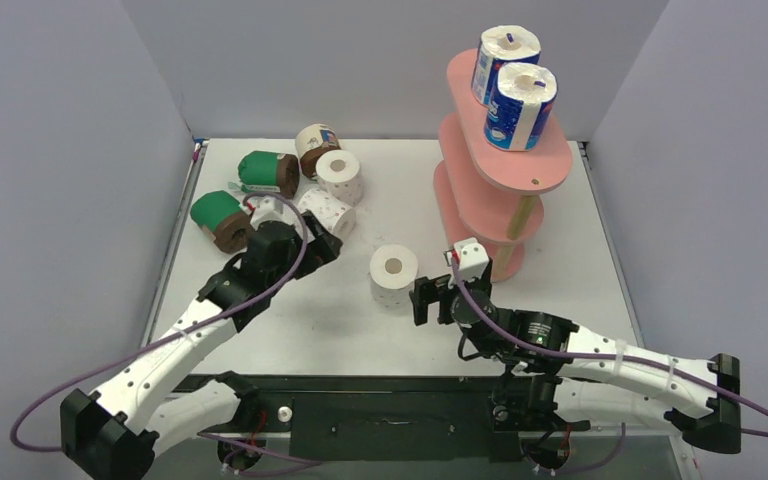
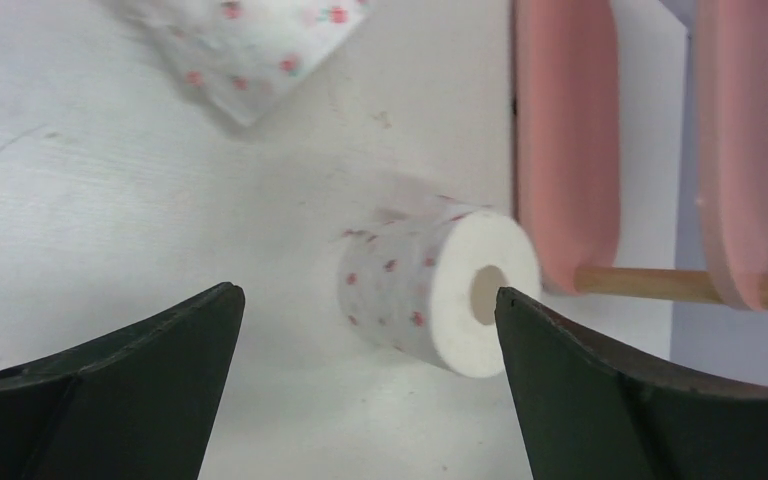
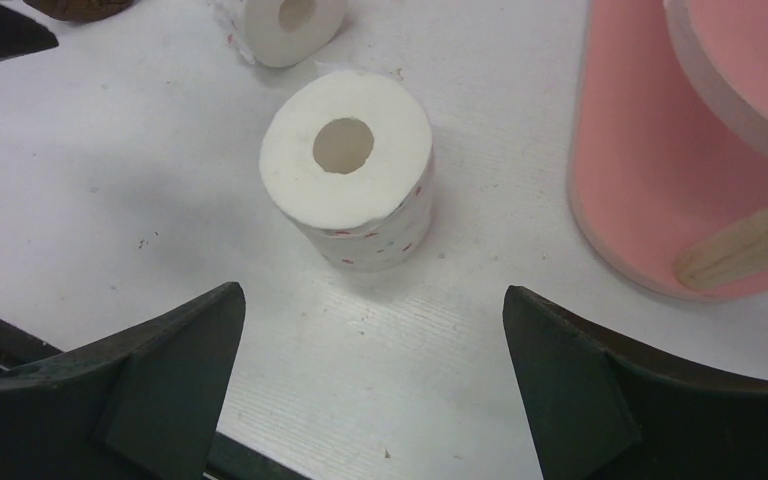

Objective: Place and organize the paper towels onto the shelf
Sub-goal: Adjust the paper towel at the center of the board, then pick up the paper towel from the center of the board.

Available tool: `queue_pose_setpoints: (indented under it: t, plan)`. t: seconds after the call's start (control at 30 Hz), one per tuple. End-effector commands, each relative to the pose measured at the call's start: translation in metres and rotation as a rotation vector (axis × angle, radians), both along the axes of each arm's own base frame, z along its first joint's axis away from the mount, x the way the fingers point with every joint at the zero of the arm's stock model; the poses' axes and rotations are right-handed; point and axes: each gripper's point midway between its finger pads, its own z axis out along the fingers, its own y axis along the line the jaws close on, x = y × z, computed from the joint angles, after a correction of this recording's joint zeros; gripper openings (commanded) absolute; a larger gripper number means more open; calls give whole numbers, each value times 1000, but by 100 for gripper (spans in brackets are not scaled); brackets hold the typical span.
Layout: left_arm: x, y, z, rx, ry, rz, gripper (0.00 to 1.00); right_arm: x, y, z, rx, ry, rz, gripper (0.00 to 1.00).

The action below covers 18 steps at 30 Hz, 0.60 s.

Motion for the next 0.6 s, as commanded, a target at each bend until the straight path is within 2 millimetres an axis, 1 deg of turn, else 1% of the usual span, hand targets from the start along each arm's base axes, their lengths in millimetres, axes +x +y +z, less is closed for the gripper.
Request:
queue_pose_setpoints:
  t: [0.0, 0.03, 0.07, 0.1, 0.13, 0.17, 0.2, 0.23, 0.3, 0.4, 0.57]
  plan:
    - [-12, 46, -31, 18, 40, 128, 97, 11, 27, 28, 41, -48, 22, 98]
    - [-17, 52, -35, 14, 36, 138, 97, 15, 31, 38, 49, -49, 20, 99]
    - [-19, 56, -37, 9, 35, 150, 97, 21, 30, 29, 5, -28, 1, 99]
    - [-24, 59, -40, 6, 33, 153, 97, 24, 33, 33, 15, -15, 9, 98]
    - [-26, 61, -42, 7, 36, 159, 97, 33, 31, 27, 1, 7, -12, 97]
    - [-29, 63, -43, 5, 35, 158, 97, 33, 38, 25, 25, 37, 19, 96]
    - [-31, 65, -46, 8, 42, 158, 97, 43, 36, 24, 48, 47, 0, 95]
    - [-35, 66, -48, 10, 46, 157, 97, 43, 41, 23, 69, 58, 24, 95]
    - [-39, 67, -52, 7, 53, 151, 97, 49, 40, 22, 72, 63, 22, 94]
    - [-45, 62, -61, -15, 64, 117, 97, 53, 44, 21, 50, 63, 33, 94]
    - [-55, 57, -82, -48, 109, 94, 97, 60, 47, 18, 10, 58, 31, 93]
